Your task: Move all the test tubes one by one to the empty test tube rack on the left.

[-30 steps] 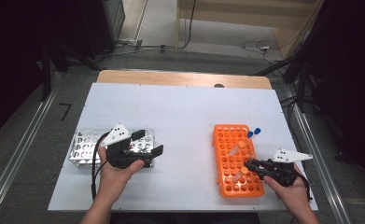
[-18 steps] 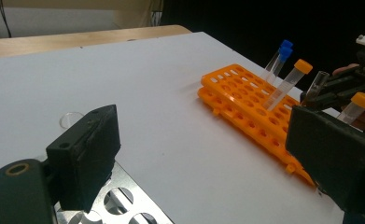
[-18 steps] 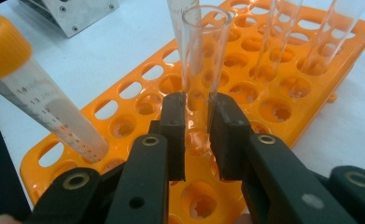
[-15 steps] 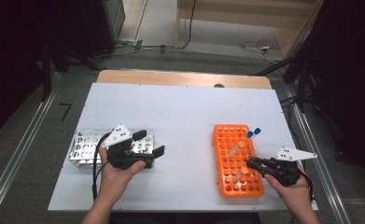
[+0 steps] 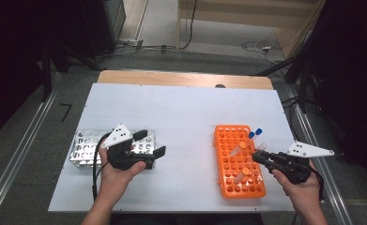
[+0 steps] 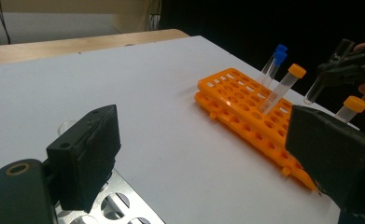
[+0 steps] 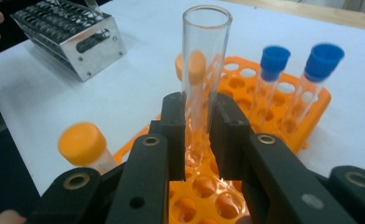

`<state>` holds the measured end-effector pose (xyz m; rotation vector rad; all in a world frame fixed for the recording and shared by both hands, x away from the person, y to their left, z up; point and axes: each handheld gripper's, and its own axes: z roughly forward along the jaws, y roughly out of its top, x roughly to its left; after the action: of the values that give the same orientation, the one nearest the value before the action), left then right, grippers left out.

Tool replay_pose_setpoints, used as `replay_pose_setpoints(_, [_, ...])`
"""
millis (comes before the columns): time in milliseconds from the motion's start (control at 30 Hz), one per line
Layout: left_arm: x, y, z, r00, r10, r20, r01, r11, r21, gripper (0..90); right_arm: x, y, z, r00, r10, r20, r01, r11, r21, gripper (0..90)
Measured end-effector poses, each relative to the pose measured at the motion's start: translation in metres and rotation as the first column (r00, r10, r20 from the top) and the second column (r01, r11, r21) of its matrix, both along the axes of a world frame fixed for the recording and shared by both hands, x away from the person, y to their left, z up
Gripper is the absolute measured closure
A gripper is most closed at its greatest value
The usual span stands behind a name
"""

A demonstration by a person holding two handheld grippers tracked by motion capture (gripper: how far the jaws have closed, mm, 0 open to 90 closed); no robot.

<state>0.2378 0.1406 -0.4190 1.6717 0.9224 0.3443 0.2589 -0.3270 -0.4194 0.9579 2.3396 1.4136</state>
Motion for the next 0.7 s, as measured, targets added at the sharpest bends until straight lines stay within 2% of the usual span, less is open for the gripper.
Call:
replay_pose_setpoints(400, [-0.002,-0.003,0.004,0.9997,-0.026,0.006,0.026,0.9997,0.001,10.3,0.0,0.026,0.026,0.9992,0.032,0.024,-0.032,0.999,0.028,73.9])
replay_pose_setpoints(700, [-0.004,-0.008,0.006,0.9982,-0.059,0.013,0.059,0.9982,-0.008,10.3,0.004,0.059,0.037,0.9959,0.084,0.034,-0.086,0.996,0.038,73.9])
